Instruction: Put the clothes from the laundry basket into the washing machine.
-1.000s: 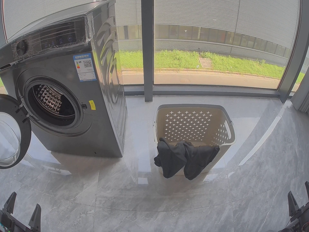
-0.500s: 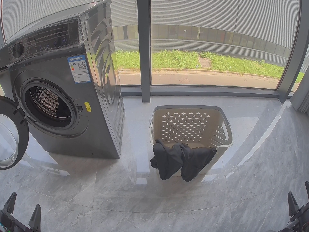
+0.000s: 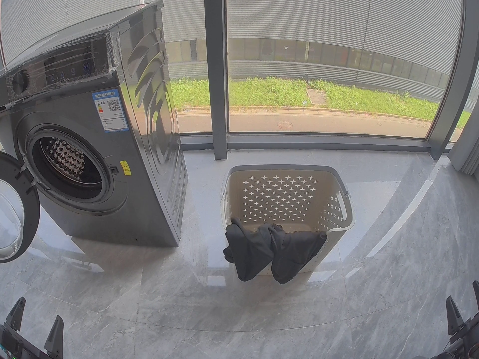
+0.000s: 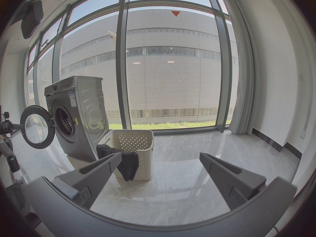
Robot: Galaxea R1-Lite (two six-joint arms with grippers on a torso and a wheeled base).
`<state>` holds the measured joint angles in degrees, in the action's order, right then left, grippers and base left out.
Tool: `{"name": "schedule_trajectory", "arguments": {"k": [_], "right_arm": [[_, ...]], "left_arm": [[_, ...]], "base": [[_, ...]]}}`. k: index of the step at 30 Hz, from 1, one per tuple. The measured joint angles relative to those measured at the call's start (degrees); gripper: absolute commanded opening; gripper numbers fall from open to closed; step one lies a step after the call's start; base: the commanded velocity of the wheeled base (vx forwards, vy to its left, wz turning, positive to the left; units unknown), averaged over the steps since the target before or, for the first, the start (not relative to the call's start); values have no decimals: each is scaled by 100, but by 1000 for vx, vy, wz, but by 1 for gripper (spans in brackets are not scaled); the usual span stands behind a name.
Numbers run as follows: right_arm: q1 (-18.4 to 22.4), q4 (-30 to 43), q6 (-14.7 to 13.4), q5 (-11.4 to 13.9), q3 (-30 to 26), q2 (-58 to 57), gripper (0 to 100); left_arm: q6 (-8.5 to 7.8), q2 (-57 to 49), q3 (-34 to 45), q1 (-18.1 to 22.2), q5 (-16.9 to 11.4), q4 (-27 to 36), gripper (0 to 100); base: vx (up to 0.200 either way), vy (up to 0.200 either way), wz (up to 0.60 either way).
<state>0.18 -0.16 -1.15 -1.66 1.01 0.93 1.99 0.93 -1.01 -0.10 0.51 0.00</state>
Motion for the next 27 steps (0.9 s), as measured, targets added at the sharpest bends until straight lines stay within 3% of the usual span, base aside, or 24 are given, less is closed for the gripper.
{"name": "schedule_trajectory", "arguments": {"k": [27], "right_arm": [[0,0,0,-1,0,0,100]], "left_arm": [[1,0,0,0,4,0,100]], "base": [[0,0,0]]}}
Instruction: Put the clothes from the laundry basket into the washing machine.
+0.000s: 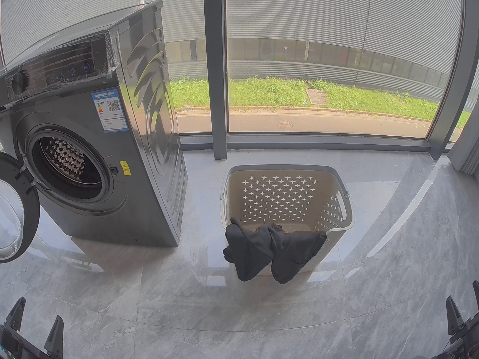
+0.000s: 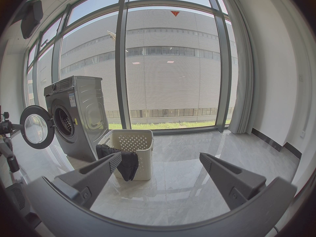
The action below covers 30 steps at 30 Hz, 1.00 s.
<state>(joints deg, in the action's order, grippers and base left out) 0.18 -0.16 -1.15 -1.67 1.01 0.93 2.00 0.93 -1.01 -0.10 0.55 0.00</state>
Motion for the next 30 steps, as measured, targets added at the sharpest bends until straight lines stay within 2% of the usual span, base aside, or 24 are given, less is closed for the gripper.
{"name": "schedule_trajectory", "arguments": {"k": [10,13,25,30], "right_arm": [[0,0,0,1,0,0,100],[0,0,2,1,0,0,100],[-2,0,0,0,0,0,100],[0,0,0,1,0,0,100]], "left_arm": [[5,0,0,0,5,-5,100],[0,0,0,0,2,-5,100],[5,0,0,0,11,-5,100],[-6,0,0,0,2,-7,100]], "base": [[0,0,0],[0,-200,0],[0,0,0],[200,0,0]]}}
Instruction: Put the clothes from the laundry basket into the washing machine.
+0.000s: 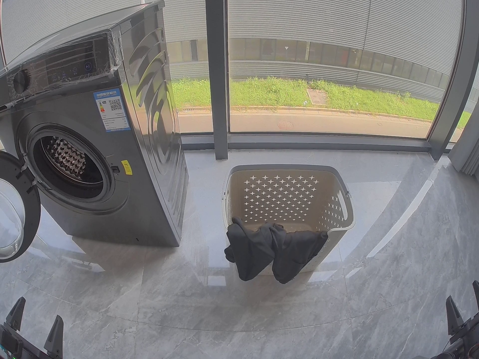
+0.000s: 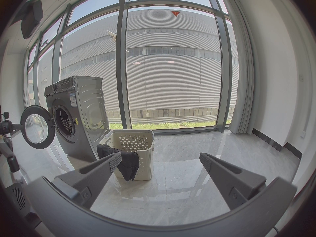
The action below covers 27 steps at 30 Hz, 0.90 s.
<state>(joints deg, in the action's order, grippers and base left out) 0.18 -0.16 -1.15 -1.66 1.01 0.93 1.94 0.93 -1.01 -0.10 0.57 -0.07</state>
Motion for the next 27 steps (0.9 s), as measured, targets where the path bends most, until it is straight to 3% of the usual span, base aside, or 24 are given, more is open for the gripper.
{"name": "schedule_trajectory", "arguments": {"k": [7,19,27], "right_arm": [[0,0,2,0,0,0,100],[0,0,0,-1,0,0,100],[0,0,0,0,0,0,100]], "left_arm": [[22,0,0,0,2,0,100],[20,0,0,0,5,7,100],[22,0,0,5,9,2,100]], "base": [[200,0,0],[0,0,0],[0,-200,0]]}}
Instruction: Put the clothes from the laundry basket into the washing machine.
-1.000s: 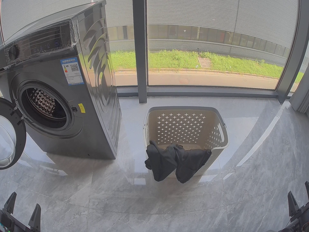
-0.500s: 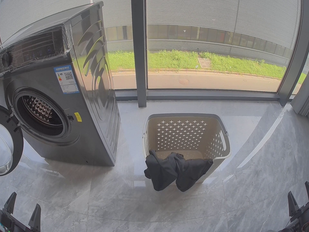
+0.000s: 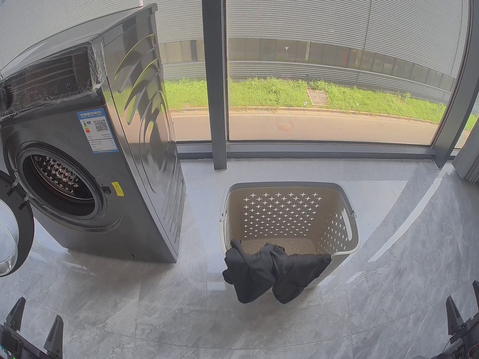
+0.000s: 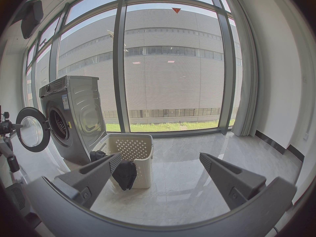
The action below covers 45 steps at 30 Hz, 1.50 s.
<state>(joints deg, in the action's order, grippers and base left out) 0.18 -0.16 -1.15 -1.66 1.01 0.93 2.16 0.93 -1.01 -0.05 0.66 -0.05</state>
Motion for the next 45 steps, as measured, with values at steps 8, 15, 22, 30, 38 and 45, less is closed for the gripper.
{"name": "schedule_trajectory", "arguments": {"k": [8,15,22,30,38,45], "right_arm": [[0,0,4,-1,0,0,100],[0,2,26,0,0,0,100],[4,-30,2,2,0,0,100],[-18,-66,-52,327,625,96,100],[-60,11,-115,1410,1453,1346,100],[-356,-473,-82,2018,1886,2964,100]], "left_arm": [[-9,0,0,-5,0,5,100],[-2,0,0,-2,-6,5,100],[-6,0,0,-5,-9,5,100],[-17,0,0,-5,-6,5,100],[-39,0,0,-5,-6,5,100],[-24,0,0,-5,-9,5,100]], "base": [[0,-100,0],[0,0,0],[0,0,0],[0,0,0],[0,0,0],[0,0,0]]}}
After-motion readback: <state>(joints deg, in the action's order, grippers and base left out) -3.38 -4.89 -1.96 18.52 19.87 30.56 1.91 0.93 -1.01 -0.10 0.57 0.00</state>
